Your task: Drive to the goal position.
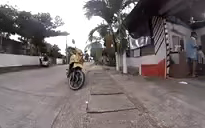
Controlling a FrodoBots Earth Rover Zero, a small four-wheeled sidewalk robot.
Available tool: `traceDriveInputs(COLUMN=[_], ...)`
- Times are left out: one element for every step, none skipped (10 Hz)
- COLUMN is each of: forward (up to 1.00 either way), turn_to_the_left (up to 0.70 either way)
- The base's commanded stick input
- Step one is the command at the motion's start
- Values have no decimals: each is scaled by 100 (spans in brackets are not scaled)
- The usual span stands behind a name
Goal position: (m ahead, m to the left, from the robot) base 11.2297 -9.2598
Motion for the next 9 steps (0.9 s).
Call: traceDriveInputs(forward=[0, 0, 0, 0, 0, 0, 0, 0, 0], turn_to_the_left=[-45, -45, -45, -45, -45, -45, -45, -45, -45])
